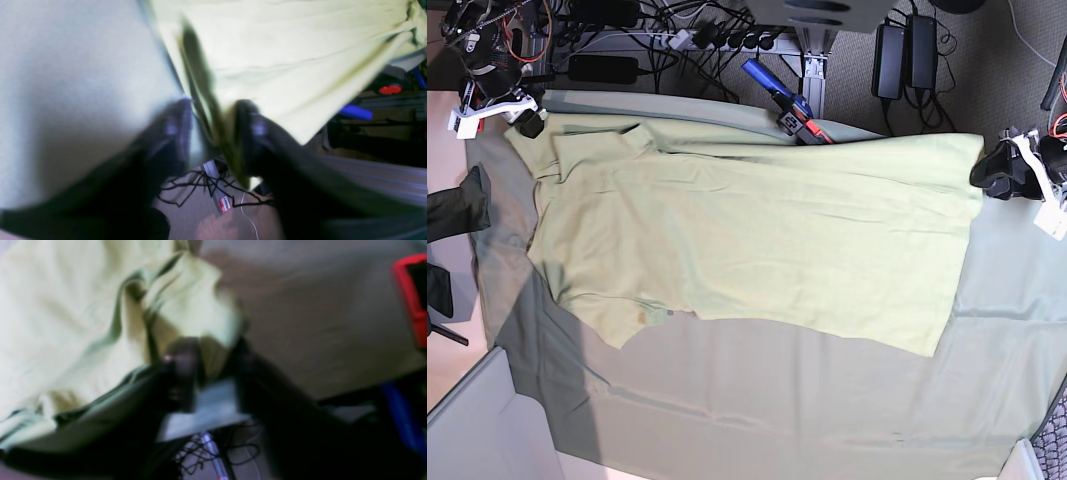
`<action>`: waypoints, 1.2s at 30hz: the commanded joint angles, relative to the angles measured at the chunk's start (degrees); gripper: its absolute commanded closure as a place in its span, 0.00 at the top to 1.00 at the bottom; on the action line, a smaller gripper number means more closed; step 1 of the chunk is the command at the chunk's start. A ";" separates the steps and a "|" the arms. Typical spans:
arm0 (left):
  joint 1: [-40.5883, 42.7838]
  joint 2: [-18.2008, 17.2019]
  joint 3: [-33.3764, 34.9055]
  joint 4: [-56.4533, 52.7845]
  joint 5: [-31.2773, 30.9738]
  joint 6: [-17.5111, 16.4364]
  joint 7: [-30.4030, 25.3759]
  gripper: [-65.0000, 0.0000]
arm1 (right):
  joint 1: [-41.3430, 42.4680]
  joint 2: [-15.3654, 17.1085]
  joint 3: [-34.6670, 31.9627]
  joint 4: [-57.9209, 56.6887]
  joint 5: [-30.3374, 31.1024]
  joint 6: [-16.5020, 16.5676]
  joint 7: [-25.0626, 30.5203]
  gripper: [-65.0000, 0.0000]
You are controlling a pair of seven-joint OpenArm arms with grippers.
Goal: Fold the T-shirt properly
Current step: 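Pull the folded shirt edge with both grippers to straighten it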
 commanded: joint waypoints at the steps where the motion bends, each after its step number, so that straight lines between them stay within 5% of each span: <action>1: -0.13 -1.11 -0.55 0.83 -0.79 -0.93 -1.01 0.50 | -0.17 1.25 0.68 0.96 0.44 2.16 1.27 0.50; 3: -0.20 -1.09 -1.01 0.83 -0.76 -0.93 -1.05 0.50 | -0.17 1.25 0.68 0.96 0.07 2.14 1.27 0.59; 14: -5.44 -4.17 -8.87 6.34 -4.09 -0.93 -2.21 0.50 | -0.17 2.27 8.61 1.14 0.09 2.12 1.31 0.59; 20: -16.98 -4.22 0.44 4.11 11.19 0.07 -10.67 0.50 | -0.15 4.17 8.76 1.14 -0.11 2.14 1.49 0.59; 28: -39.58 -2.56 19.45 -23.74 19.39 2.10 -19.74 0.50 | -0.48 4.11 8.76 1.11 -1.44 2.16 1.46 0.59; 36: -51.17 6.45 21.46 -45.40 20.13 1.97 -19.47 0.50 | -0.48 4.09 8.76 1.11 -1.42 2.14 1.49 0.59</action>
